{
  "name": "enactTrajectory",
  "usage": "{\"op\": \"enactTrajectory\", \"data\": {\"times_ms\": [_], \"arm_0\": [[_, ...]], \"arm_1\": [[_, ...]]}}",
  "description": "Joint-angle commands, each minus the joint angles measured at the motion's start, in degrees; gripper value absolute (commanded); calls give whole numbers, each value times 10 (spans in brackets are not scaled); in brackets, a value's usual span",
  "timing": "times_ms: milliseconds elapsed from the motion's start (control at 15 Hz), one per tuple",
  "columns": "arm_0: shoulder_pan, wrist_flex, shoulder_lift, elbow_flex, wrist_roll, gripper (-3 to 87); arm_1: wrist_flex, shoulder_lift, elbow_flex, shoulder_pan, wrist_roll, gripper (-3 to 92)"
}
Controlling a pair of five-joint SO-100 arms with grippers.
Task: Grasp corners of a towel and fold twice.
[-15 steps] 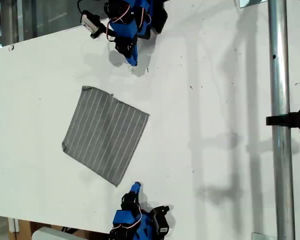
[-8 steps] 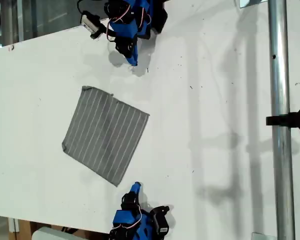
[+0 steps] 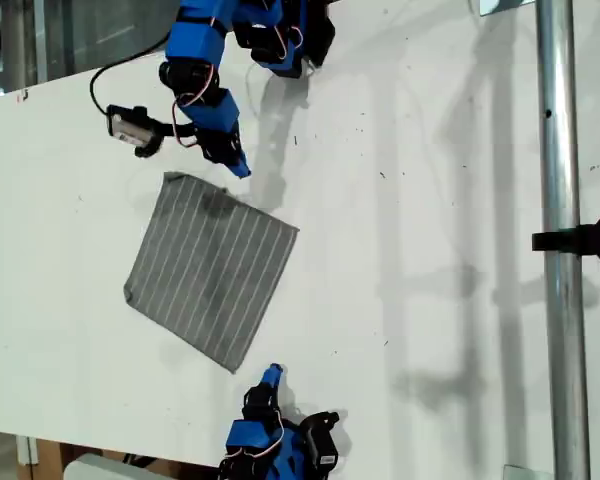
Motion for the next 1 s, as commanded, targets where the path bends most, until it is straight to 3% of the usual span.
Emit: {"op": "enactTrajectory", "data": {"times_ms": [0, 133, 200, 333, 933], "arm_0": [[7, -1, 3, 0, -7, -29], [11, 0, 3, 0, -11, -29], [12, 1, 3, 0, -11, -29], [13, 1, 3, 0, -13, -29], [12, 4, 3, 0, -29, -28]], "arm_1": [[53, -215, -302, -22, -80, -3], [88, -321, -468, -44, -137, 30], [95, -352, -521, -59, -162, 193], [94, -383, -535, -69, -199, 367], [50, -641, -495, -18, -225, 383]]}}
